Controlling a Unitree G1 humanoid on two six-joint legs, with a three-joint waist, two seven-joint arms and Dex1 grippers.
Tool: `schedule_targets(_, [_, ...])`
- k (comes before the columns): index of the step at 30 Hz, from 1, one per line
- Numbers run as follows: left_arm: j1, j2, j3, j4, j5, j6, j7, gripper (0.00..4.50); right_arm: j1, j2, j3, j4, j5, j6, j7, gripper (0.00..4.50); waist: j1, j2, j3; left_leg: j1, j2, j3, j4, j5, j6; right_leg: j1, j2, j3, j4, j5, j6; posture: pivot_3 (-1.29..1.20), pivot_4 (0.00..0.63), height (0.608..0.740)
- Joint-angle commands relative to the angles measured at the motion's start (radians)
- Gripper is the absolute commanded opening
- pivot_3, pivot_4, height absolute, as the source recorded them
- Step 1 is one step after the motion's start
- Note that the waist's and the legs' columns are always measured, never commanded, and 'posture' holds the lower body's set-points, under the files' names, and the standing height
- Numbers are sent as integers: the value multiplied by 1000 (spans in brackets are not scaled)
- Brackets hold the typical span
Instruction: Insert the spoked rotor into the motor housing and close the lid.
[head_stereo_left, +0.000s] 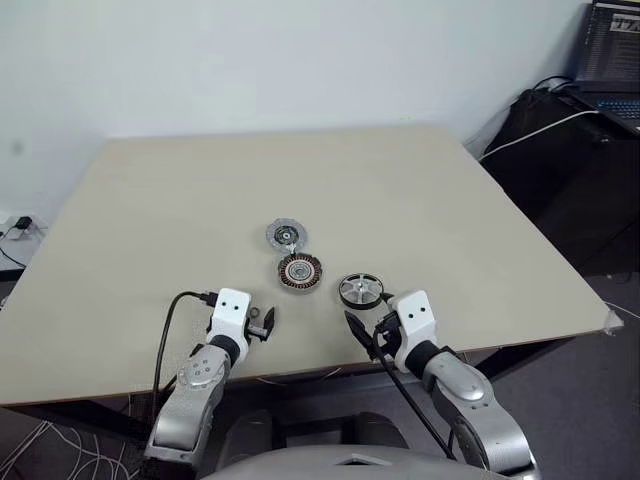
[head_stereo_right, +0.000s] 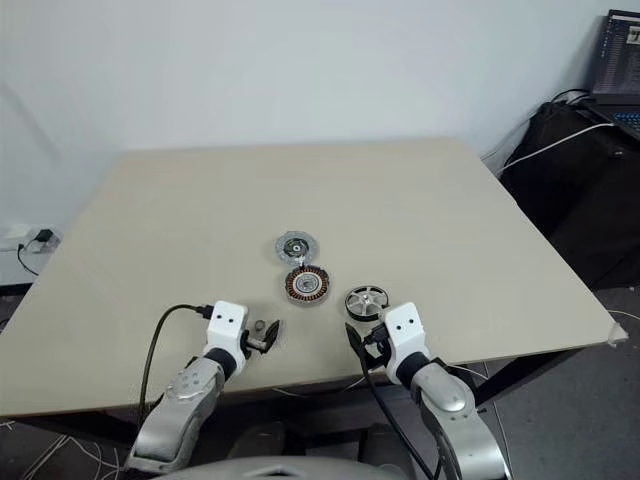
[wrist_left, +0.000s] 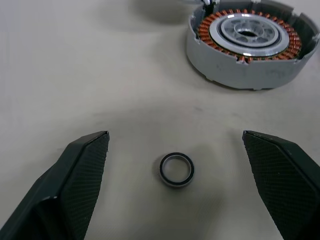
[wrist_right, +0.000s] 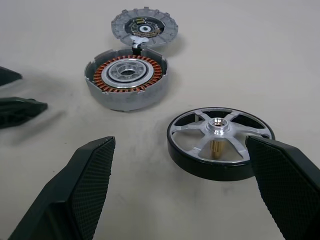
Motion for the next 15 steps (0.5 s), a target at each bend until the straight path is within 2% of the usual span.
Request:
schedule_targets(1, [-32, -12, -7, 38, -13, -11, -19, 4500, -5, 5, -3, -23, 1, -27, -4, 4452, 0, 0, 0, 0, 0, 0, 0, 0, 0, 0, 0, 0, 0, 0, 0, 0, 0, 740])
schedule_targets(8, [-45, -12, -18, 81, 4, 13, -21, 4500, 7, 9, -7, -30, 0, -30, -12, 4452, 0, 1, -1, 1, 0, 0, 0, 0, 0, 1, 0, 0, 1, 0, 0, 0, 0, 740])
schedule_targets(9, [-43, -10, -18, 82, 7, 19, -19, 4132, 8, 9, -8, -30, 1, -30, -13, 4500, 0, 1, -1, 1, 0, 0, 0, 0, 0, 2, 0, 0, 1, 1, 0, 0, 0, 740])
schedule_targets(10, [-40, -6, -19, 82, 12, 26, -16, 4001, 9, 9, -8, -30, 0, -31, -13, 4500, 0, 1, -2, 1, 0, 0, 0, 0, 0, 2, 0, 0, 1, 1, 0, 0, 0, 740])
schedule_targets(15, [-8, 1, -9, 50, 3, 37, -18, 2384, 10, 11, -10, -30, 1, -31, -15, 4500, 0, 3, -3, 2, 0, 0, 0, 0, 0, 2, 0, 0, 1, 1, 0, 0, 0, 740])
